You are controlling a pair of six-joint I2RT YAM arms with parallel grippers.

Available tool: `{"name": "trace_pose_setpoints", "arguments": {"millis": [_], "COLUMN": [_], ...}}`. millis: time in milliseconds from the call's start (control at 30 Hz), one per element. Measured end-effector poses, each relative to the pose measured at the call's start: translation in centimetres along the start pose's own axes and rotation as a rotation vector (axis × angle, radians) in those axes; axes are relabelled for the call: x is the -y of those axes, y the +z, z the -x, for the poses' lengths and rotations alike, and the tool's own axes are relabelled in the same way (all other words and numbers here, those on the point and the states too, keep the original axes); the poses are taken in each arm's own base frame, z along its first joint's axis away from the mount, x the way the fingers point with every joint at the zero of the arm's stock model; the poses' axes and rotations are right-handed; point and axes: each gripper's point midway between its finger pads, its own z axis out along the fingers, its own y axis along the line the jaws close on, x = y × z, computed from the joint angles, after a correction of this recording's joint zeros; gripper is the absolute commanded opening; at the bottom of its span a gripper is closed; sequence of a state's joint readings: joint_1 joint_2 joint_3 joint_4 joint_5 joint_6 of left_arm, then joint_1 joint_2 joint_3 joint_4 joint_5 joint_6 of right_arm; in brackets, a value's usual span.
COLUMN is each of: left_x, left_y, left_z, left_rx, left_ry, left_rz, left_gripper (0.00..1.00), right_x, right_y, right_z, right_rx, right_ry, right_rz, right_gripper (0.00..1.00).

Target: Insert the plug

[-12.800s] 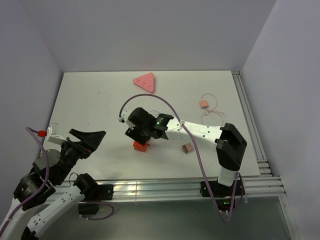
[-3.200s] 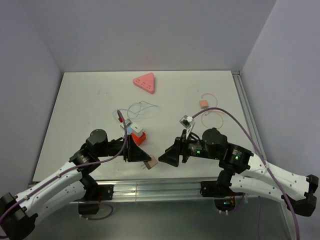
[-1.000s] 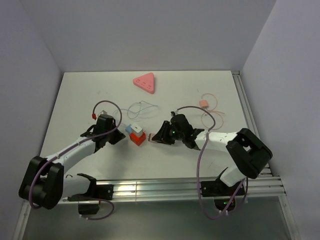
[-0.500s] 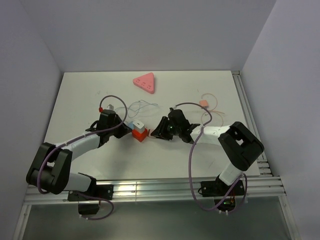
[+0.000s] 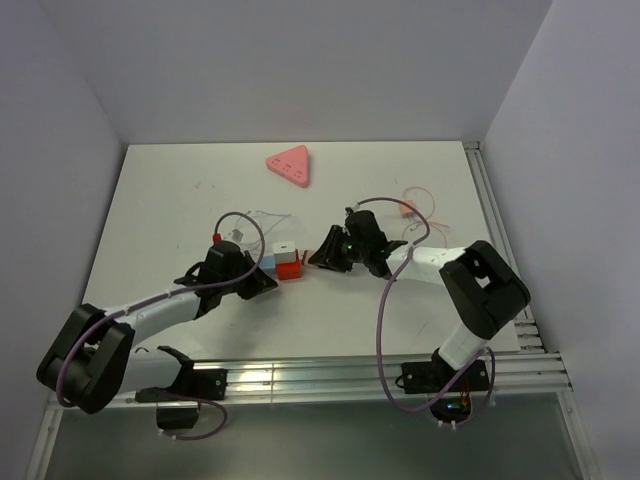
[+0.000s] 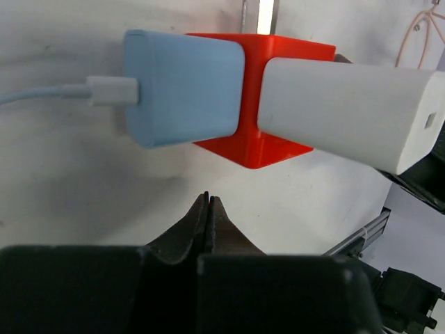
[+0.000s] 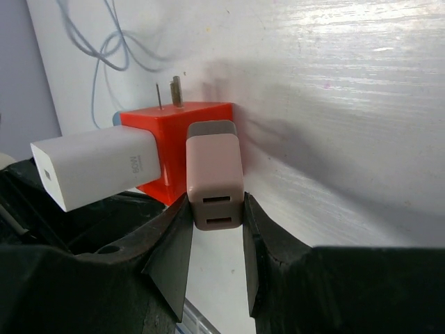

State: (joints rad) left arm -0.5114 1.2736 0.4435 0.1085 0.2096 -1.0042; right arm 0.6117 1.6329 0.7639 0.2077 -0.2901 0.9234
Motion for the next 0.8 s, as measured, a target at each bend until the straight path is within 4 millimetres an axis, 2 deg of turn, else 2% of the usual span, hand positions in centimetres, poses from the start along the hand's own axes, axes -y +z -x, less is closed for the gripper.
{"name": "trace_pose_setpoints", "arguments": {"millis": [100, 133, 200, 233, 300, 400, 533, 600, 733, 800], "left_x": [-0.3, -0.4, -0.5, -0.5, -0.1, 1.3, 5.1, 7.5, 12.1, 13.3], "left_y": [-0.8, -1.1, -1.9, -2.3, -3.3, -4.9, -7.5, -8.7, -10.5, -10.5], "left_z": [0.2, 0.3, 0.7, 0.9, 1.5, 2.7, 4.8, 6.0, 8.0, 8.3], "left_rx": [0.021, 0.033, 0.054, 0.065, 0.094, 0.135, 0.184, 0.201, 0.216, 0.218], "left_ry": [-0.003, -0.002, 0.022, 0.032, 0.06, 0.109, 0.245, 0.356, 0.662, 0.842], "left_rz": [0.02, 0.025, 0.04, 0.047, 0.054, 0.038, -0.028, -0.07, -0.13, -0.121], "left_gripper": [0.0, 0.08, 0.32, 0.58, 0.76, 0.83, 0.93, 1.0, 1.0, 0.99], "right_x": [0.7, 1.1, 1.6, 1.7, 1.6, 1.1, -0.3, -0.8, -1.5, -1.4], "right_y": [-0.4, -0.7, -1.3, -1.5, -2.1, -3.4, -5.2, -6.0, -7.5, -8.2], "right_z": [0.0, 0.1, 0.2, 0.3, 0.6, 0.8, 0.7, 0.6, 0.2, -0.3], "right_rx": [-0.01, -0.013, -0.016, -0.019, -0.016, -0.009, -0.005, -0.004, 0.001, -0.001], "right_ry": [-0.023, -0.031, -0.043, -0.049, -0.068, -0.1, -0.147, -0.168, -0.205, -0.214], "right_rz": [0.004, 0.002, -0.004, -0.004, 0.007, 0.031, 0.077, 0.095, 0.134, 0.142], "right_gripper": [0.0, 0.0, 0.0, 0.0, 0.0, 0.0, 0.0, 0.0, 0.0, 0.0]}}
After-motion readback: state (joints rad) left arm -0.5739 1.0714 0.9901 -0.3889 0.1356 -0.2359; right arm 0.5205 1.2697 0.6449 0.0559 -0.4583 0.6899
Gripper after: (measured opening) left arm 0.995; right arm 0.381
